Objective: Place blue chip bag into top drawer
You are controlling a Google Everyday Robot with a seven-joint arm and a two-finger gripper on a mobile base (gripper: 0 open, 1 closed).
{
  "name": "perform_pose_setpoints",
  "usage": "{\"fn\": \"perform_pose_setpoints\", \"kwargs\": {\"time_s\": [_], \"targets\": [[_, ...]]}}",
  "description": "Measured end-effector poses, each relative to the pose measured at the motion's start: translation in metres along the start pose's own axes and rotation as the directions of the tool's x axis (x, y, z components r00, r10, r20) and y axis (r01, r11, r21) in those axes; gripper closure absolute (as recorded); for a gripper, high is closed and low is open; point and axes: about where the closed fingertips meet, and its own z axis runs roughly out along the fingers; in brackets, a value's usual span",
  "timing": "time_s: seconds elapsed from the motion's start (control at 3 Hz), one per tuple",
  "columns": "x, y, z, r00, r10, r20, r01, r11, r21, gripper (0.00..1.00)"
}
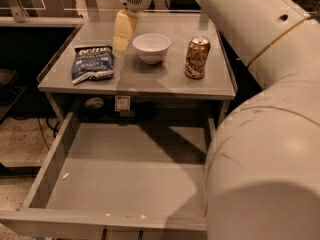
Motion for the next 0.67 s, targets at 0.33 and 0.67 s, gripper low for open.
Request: {"fn": "perform_pose_setpoints", "kwargs": {"time_s": [0.33,0.67], "targets": [[-0.022,-0.002,0.017,0.999,-0.025,0.041,0.025,0.9996,-0.011,0.00],[-0.048,-0.009,0.039,0.995,-0.061,0.076,0.063,0.9976,-0.027,0.00]]}}
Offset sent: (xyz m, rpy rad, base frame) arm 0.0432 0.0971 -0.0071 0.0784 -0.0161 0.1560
